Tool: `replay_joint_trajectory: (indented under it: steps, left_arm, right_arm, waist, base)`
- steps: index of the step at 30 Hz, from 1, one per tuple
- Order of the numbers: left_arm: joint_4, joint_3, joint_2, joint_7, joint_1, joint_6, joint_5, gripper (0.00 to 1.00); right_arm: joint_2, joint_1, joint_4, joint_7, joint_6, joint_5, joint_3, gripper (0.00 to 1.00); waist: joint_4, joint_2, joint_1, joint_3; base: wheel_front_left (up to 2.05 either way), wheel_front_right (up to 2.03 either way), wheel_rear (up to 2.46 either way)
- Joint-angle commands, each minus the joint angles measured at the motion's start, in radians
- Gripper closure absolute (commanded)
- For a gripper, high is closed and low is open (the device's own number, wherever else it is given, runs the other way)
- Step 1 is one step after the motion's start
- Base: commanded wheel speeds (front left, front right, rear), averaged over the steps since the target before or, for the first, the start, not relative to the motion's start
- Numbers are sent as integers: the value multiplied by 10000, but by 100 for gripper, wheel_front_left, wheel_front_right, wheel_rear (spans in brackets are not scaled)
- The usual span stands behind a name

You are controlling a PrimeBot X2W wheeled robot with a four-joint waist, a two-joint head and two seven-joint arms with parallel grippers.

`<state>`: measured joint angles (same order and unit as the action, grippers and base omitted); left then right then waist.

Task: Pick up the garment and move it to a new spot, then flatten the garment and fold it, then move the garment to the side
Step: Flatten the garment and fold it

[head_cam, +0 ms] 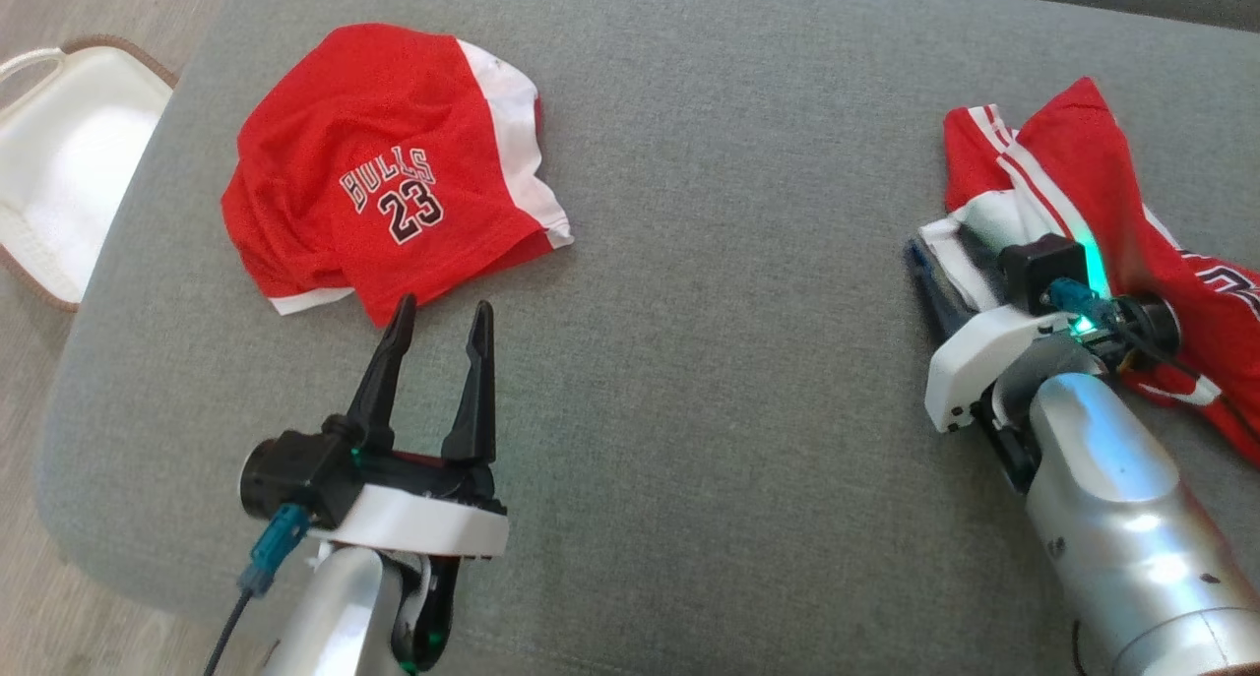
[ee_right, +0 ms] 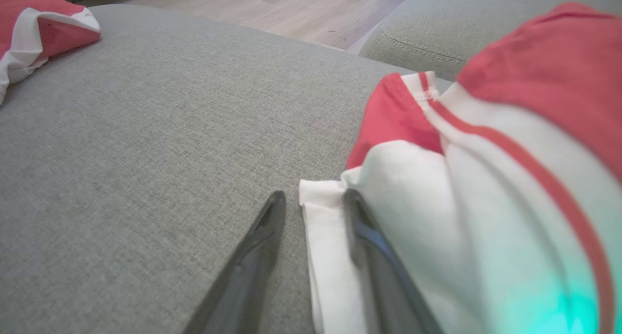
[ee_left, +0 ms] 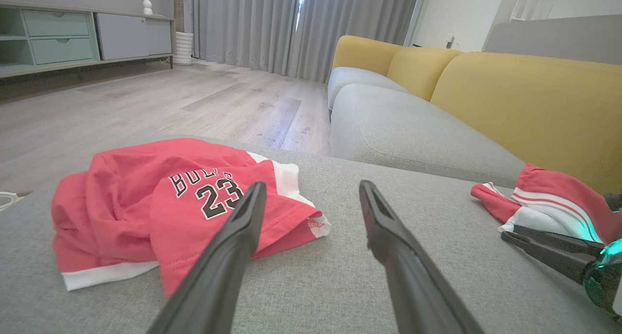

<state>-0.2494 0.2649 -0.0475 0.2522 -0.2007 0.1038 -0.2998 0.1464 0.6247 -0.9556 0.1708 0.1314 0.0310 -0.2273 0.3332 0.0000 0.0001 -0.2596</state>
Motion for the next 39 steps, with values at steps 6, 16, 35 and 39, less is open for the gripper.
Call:
replay_joint_trajectory:
  steps: [6, 16, 35, 39]
  left_arm:
    - [182, -251, -28, 95, -195, -116, -3, 0]
    - [100, -498, -28, 95, 54, -89, 221, 0]
    - [88, -800, -28, 95, 616, -52, 357, 0]
    - [123, -906, -28, 95, 670, -82, 365, 0]
  right_arm:
    - [-376, 29, 4, 636, -7, 521, -501, 100]
    - [-853, -531, 1403, 896, -7, 1761, -1960, 100]
    - [-960, -1064, 3371, 181, -7, 5882, -8858, 0]
    - [-725, -774, 3355, 513, -7, 6331, -9030, 0]
  waist:
    - [-248, 0, -1, 329]
    - [-732, 0, -1, 1063]
    - [-532, 0, -1, 1867]
    - [-874, 0, -1, 1916]
  base:
    - [0, 0, 0]
    - [0, 0, 0]
    - [0, 0, 0]
    - [0, 0, 0]
